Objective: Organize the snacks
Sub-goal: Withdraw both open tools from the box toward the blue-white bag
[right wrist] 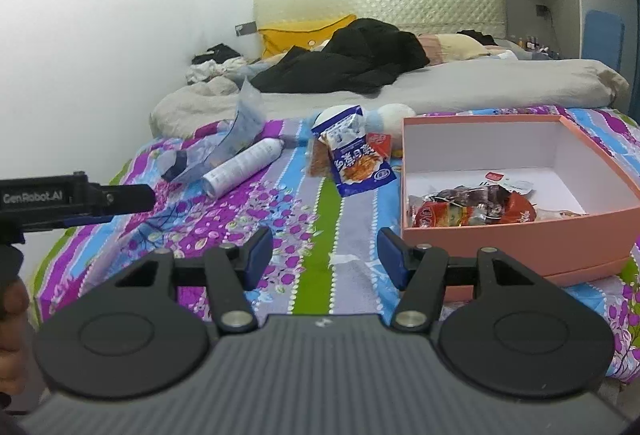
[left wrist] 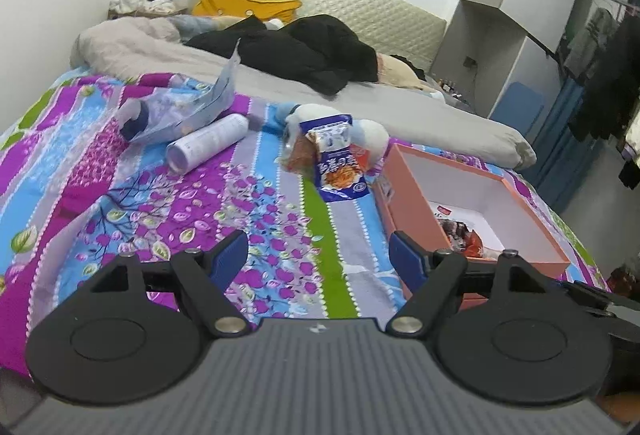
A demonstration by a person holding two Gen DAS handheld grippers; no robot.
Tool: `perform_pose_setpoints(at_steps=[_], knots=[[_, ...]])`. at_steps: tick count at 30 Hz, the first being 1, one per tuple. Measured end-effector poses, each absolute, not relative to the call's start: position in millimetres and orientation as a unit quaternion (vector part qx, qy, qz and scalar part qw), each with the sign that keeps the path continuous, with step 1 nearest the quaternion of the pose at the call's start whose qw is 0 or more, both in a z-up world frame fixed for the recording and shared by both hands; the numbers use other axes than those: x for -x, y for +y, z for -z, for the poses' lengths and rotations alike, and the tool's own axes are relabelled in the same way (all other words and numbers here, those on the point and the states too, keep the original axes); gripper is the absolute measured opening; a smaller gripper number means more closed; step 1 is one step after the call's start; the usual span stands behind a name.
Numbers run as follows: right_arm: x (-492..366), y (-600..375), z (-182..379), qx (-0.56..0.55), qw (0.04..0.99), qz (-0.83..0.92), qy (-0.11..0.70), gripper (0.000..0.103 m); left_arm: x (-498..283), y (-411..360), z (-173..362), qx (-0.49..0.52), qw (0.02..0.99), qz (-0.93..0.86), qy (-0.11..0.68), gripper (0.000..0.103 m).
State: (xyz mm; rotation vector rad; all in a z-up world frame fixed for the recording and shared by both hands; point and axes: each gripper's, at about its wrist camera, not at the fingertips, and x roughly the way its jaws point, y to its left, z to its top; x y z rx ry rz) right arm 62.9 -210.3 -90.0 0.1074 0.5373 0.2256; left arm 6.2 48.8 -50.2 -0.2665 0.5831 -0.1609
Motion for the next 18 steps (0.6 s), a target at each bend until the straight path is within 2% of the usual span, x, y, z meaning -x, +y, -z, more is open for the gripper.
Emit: perform_pose_setpoints(at_steps=[2, 3, 5, 6, 18], knots=[[-67, -206, 93, -0.049, 0.955, -0.114, 0.268, 0.064, -10, 55, 56, 0.134, 0.944, 0.077, 0.293, 0.081], [-69, -204, 94, -0.047, 0.955, -0.115, 0.270, 0.073, -14, 58, 58, 0.137, 0.943, 0.078, 0.294, 0.081], [-74, -200, 98, -0.045, 0.956, -0.116, 0.265, 0.084, -22, 63, 63, 0.142, 0.941, 0.078, 0.297, 0.080], [-78, -198, 100, -0.044, 0.956, -0.117, 0.266, 0.086, -29, 66, 65, 0.143, 0.940, 0.079, 0.298, 0.080], [-156, -168, 140, -0.014, 0.950, -0.117, 0.290, 0.086, -144, 81, 128, 0.162, 0.922, 0.121, 0.329, 0.077]])
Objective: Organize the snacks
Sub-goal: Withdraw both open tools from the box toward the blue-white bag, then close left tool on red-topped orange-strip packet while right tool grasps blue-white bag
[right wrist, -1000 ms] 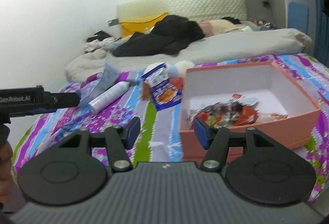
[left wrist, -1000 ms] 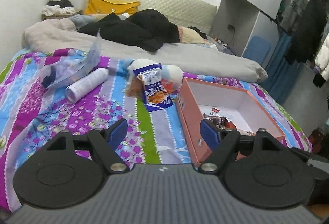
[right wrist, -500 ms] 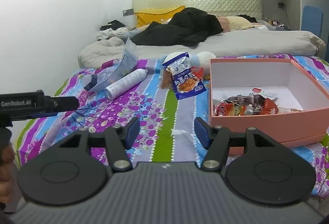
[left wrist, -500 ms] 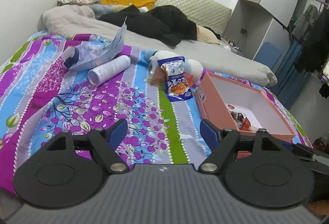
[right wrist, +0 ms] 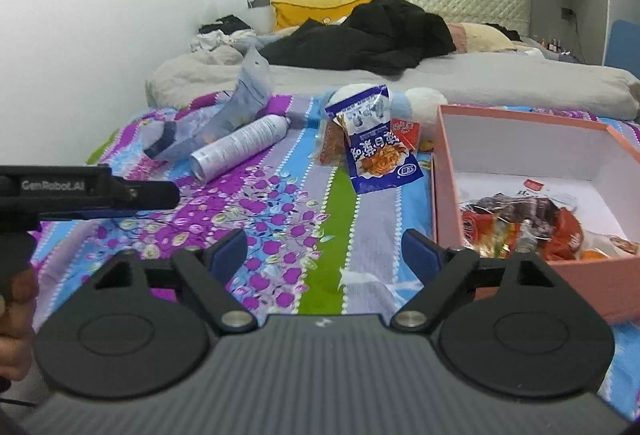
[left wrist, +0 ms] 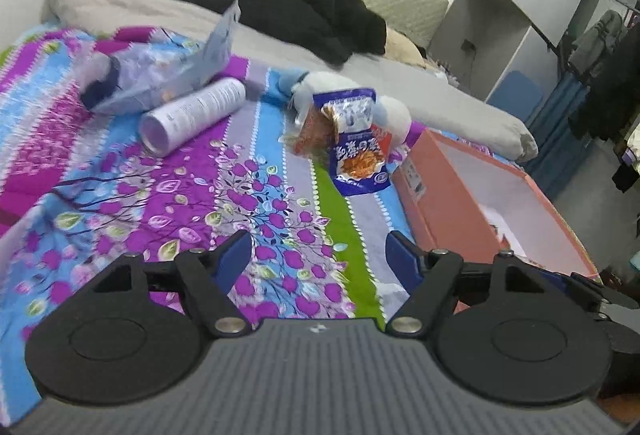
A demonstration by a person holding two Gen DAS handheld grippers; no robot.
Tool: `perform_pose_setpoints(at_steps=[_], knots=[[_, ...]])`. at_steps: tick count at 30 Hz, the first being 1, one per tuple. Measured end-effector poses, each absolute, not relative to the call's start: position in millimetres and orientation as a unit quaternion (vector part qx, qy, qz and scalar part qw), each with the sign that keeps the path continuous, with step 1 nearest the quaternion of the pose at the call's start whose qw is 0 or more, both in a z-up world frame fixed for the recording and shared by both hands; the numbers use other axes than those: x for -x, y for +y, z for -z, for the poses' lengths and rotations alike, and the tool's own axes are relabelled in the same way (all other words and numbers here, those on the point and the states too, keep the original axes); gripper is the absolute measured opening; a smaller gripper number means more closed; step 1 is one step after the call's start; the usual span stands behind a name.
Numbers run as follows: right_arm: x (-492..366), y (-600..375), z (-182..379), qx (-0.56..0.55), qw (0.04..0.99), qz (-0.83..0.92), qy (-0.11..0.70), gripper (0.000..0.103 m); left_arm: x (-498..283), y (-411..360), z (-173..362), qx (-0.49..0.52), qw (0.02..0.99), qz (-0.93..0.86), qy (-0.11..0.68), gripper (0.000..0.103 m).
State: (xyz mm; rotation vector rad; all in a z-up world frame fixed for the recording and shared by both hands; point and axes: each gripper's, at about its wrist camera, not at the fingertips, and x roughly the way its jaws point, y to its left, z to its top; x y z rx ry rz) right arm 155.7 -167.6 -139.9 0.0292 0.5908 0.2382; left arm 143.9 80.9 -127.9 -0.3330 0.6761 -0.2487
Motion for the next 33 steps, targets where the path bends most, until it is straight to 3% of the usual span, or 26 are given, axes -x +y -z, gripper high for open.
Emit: perform_pose_setpoints(at_steps=[16, 23, 26, 33], knots=[[-306, -137, 197, 0.012, 0.953, -0.068, 0.296, 0.085, -335, 94, 206, 0.164, 0.903, 0.191, 0.348, 0.068], [-362, -125, 215, 0.035, 0.960, -0.032, 0.277, 0.085, -399, 85, 224, 0.163, 0.896, 0.228, 0.344, 0.068], [-381, -120, 221, 0.046, 0.961, -0.015, 0.271, 0.085, -424, 77, 229, 0.142, 0.898, 0.225, 0.350, 0.059], [-410, -112, 229, 0.109, 0.963, 0.001, 0.245, 0.085, -466, 73, 240, 0.142, 0.886, 0.268, 0.350, 0.059]])
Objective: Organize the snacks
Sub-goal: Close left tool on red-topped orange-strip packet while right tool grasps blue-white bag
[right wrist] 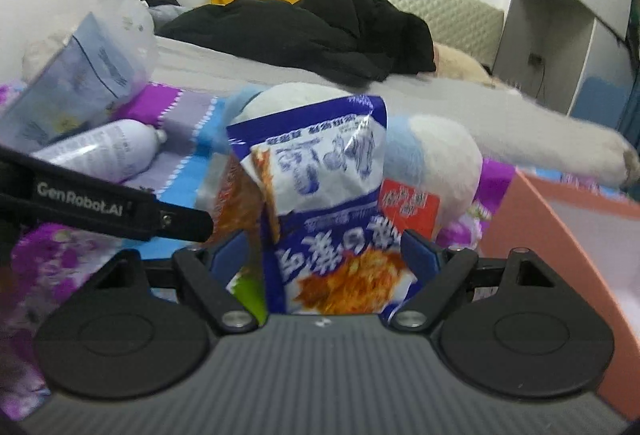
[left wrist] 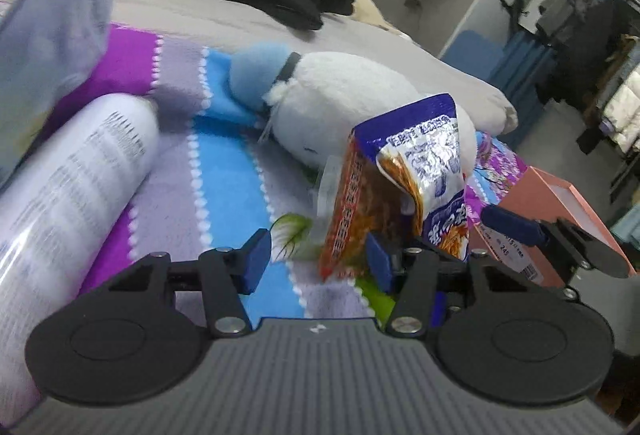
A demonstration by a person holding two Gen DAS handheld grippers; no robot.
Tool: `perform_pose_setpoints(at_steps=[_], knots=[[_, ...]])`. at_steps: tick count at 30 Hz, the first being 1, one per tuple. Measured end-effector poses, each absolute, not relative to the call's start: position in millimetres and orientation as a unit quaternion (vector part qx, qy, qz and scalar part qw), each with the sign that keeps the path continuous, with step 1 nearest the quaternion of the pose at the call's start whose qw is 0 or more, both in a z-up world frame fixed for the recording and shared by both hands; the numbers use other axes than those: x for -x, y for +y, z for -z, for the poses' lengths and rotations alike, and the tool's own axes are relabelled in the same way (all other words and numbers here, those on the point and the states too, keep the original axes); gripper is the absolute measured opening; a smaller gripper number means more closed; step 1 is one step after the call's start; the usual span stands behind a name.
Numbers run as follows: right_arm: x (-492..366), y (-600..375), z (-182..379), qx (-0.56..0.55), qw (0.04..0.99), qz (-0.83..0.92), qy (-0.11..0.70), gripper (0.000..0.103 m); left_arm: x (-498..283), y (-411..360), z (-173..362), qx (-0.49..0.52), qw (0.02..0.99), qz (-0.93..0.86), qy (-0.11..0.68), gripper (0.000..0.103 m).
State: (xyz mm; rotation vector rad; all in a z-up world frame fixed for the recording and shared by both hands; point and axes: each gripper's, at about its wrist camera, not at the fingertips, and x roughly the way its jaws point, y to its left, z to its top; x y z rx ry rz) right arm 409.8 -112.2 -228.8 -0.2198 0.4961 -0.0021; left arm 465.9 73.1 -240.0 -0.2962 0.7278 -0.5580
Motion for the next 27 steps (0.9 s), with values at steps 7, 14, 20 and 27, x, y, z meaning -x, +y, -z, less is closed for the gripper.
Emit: perform_pose_setpoints(at_steps=[7, 14, 20, 27], knots=[[-428, -110, 242, 0.130, 0.960, 0.008, 0.247, 0.085, -487, 67, 251, 0.156, 0.873, 0.301, 0.351, 0.043], [-424, -108, 240, 0.124, 0.959, 0.009, 0.254, 0.067, -477, 63, 247, 0.141, 0.880, 0.298, 0.342, 0.021], [-408, -112, 225, 0.106, 0.960, 0.009, 0.257, 0.063, -456, 63, 238, 0.146, 0.878, 0.294, 0.349, 0.011], [-370, -110, 204, 0.092, 0.961, -0.002, 0.262, 0.062, -414, 69, 223, 0.157, 0.879, 0.261, 0.368, 0.005]])
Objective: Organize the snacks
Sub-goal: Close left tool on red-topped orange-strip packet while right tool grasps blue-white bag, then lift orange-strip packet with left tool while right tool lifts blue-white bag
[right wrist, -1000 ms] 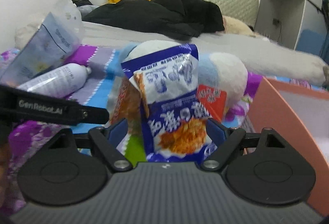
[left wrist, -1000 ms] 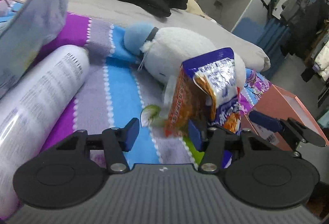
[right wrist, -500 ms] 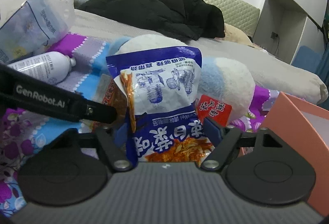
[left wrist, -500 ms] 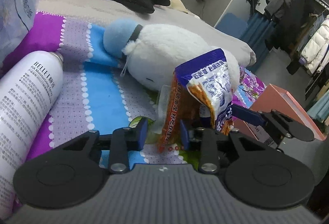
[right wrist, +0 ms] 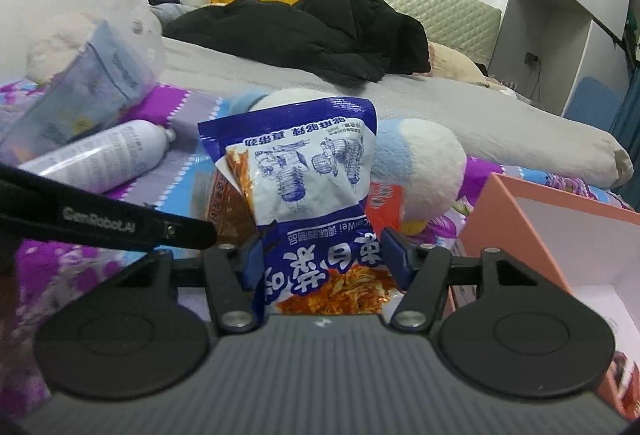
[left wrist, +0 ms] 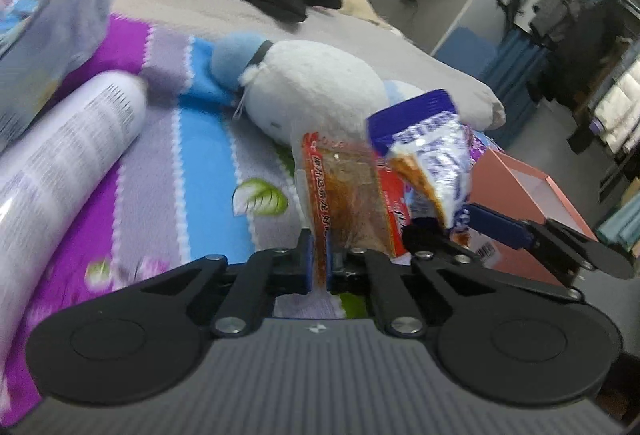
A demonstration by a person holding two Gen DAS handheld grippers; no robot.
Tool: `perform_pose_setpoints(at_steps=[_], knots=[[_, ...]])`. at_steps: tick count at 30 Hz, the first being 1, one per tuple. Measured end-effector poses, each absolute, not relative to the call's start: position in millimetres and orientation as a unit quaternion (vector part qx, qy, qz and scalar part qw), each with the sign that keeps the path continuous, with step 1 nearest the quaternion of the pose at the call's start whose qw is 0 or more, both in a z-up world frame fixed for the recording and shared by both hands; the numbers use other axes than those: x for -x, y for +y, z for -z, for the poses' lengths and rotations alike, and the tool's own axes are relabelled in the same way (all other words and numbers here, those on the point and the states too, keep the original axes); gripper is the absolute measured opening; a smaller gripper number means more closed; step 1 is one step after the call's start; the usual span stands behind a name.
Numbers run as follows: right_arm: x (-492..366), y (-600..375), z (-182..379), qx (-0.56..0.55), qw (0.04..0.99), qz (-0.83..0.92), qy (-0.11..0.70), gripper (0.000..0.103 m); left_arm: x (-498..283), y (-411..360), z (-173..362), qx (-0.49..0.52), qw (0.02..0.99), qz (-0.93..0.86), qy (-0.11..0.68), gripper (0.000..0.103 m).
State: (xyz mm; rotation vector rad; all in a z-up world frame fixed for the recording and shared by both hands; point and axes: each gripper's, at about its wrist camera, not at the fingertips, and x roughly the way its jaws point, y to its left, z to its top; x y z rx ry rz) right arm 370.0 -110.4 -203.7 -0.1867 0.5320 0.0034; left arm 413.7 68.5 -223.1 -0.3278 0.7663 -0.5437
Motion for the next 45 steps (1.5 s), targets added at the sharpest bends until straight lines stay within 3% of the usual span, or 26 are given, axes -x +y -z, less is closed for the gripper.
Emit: perform_pose_setpoints(at_steps=[21, 33, 45], knots=[[-225, -123, 166, 0.055, 0.939, -0.057, 0.335, 0.062, -221, 119, 203, 0.290, 0.855, 0.128, 0.411, 0.003], [-155, -135, 173, 0.046, 0.917, -0.088, 0.386, 0.062, -116, 112, 204, 0.301, 0.840, 0.106, 0.439, 0.003], [-139, -145, 204, 0.052, 0.897, -0.077, 0.433, 0.064, -78, 115, 209, 0.272, 0.839, 0.084, 0.464, 0.004]])
